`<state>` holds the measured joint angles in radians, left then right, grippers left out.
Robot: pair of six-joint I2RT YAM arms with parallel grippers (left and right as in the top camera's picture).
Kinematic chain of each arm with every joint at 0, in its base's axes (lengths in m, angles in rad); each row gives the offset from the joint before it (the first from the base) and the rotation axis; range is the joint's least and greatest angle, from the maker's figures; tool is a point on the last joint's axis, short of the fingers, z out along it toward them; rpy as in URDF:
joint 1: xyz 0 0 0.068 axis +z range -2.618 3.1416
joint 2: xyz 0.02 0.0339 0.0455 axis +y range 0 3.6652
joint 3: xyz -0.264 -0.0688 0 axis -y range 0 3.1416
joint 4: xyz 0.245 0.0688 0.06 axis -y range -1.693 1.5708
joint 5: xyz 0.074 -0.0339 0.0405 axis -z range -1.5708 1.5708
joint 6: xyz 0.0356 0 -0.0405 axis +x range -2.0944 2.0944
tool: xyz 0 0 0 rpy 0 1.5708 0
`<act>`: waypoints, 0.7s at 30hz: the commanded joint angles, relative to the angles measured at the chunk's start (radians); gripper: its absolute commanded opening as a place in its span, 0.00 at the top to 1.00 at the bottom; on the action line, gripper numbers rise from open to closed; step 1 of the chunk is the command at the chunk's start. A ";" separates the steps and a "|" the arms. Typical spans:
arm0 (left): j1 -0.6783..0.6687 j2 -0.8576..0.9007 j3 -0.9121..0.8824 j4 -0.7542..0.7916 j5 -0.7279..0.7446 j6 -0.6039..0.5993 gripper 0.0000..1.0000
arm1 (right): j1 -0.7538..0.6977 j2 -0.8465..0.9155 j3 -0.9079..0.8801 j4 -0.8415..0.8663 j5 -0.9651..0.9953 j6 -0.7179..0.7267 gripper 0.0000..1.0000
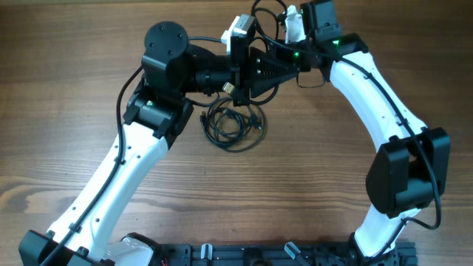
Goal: Untangle cables
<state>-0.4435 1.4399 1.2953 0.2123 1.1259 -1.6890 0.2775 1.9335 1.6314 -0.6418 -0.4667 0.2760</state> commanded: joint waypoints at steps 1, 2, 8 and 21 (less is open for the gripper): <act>0.048 -0.005 0.021 0.009 0.015 0.010 0.96 | -0.044 -0.061 -0.003 -0.005 -0.136 0.016 0.96; 0.064 -0.005 0.021 0.009 0.014 0.010 0.96 | -0.056 -0.081 -0.003 -0.014 -0.146 0.015 0.96; 0.174 -0.003 0.021 -0.067 -0.009 0.132 0.96 | -0.103 -0.182 -0.003 -0.149 -0.170 -0.032 0.96; 0.428 0.008 0.021 -0.770 -0.391 0.633 0.96 | -0.205 -0.330 -0.003 -0.310 0.034 0.136 0.96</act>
<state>-0.0624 1.4410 1.3067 -0.4656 0.8936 -1.2854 0.1490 1.6428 1.6314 -0.9607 -0.6518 0.2203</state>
